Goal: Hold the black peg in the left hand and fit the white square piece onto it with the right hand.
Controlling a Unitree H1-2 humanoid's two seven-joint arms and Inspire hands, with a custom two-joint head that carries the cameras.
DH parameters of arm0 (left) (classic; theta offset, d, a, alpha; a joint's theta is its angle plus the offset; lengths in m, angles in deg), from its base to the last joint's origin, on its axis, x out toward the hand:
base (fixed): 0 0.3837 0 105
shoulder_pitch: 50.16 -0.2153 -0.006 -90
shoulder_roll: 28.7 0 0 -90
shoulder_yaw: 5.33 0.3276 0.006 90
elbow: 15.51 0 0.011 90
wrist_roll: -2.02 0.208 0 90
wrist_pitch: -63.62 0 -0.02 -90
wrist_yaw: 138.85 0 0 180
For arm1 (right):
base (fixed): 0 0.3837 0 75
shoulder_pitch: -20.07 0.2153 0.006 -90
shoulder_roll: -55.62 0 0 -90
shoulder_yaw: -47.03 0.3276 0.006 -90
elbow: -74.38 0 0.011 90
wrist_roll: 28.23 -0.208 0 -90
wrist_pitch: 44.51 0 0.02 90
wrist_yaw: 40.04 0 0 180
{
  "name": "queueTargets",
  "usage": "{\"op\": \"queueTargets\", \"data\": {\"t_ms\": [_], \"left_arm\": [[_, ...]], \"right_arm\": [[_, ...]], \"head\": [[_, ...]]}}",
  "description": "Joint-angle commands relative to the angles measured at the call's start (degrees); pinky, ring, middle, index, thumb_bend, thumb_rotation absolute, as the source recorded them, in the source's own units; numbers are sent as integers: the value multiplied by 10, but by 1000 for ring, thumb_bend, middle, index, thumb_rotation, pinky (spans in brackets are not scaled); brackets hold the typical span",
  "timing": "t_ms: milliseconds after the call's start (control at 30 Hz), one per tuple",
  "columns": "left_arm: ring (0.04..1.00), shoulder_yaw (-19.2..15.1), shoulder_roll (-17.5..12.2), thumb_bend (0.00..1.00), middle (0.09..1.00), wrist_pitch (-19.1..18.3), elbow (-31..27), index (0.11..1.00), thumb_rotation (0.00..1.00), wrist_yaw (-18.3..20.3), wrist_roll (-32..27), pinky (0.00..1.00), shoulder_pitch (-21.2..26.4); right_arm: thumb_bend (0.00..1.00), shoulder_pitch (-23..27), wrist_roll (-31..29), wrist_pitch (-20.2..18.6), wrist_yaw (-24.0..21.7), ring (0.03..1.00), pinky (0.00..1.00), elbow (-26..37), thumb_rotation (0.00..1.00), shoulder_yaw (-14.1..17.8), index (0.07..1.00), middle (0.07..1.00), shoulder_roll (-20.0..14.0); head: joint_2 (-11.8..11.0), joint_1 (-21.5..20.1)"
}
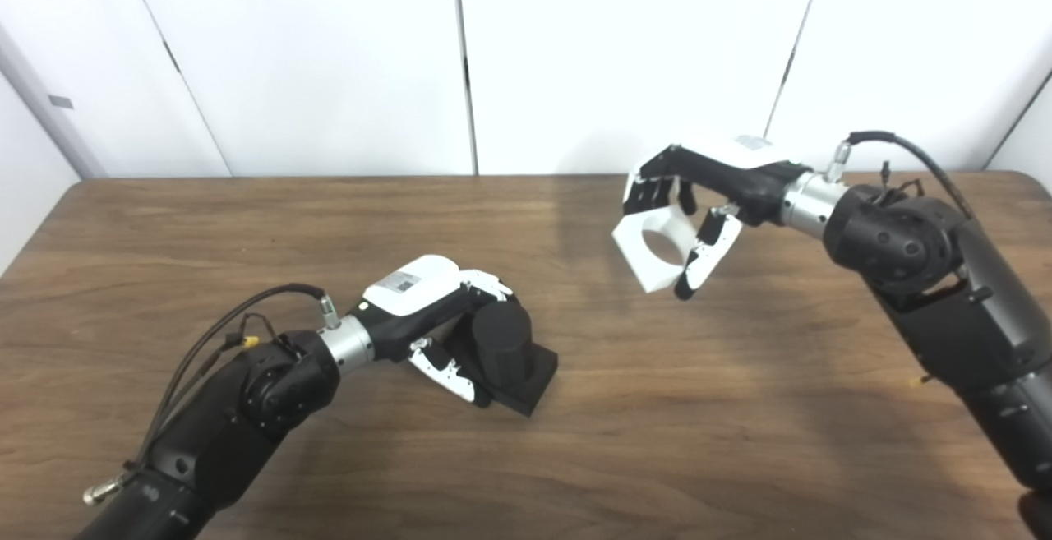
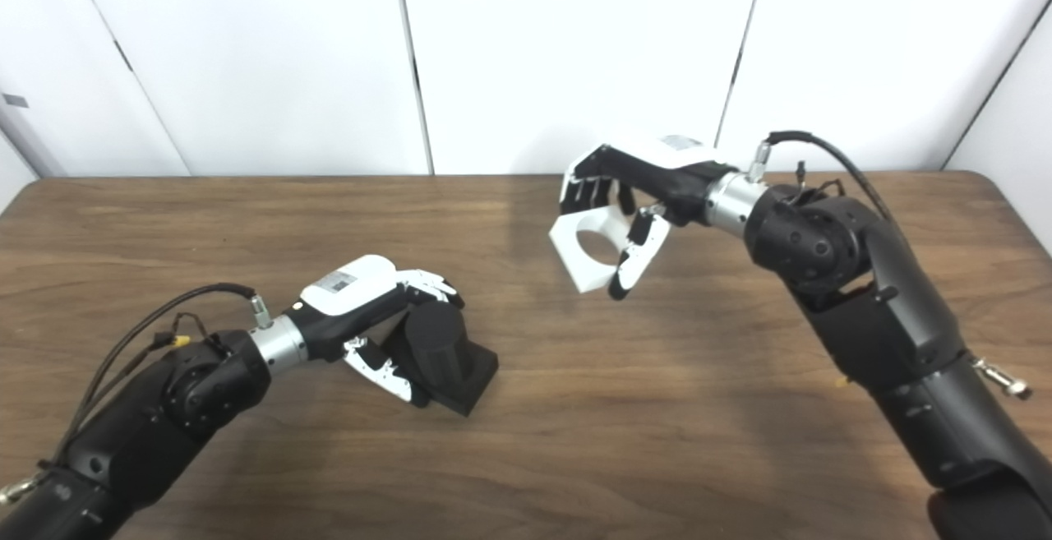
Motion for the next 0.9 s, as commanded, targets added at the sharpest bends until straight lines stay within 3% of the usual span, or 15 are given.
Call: {"op": "queueTargets", "data": {"t_ms": [0,367,867], "left_arm": [[854,28,17,524,799,-23,21,492,68,52,27,738,-14],[856,28,20,524,798,-30,18,492,67,56,27,743,-14],[858,31,26,524,799,-35,17,492,68,60,25,746,-11]], "right_arm": [[515,20,-11,23,2,398,325,23,0,5,527,489,2],[514,27,-8,24,-1,395,324,35,0,-7,536,483,44],[515,36,-15,25,-11,399,326,38,0,-17,528,486,77]], "head": [[1,3],[3,9],[8,24]]}}
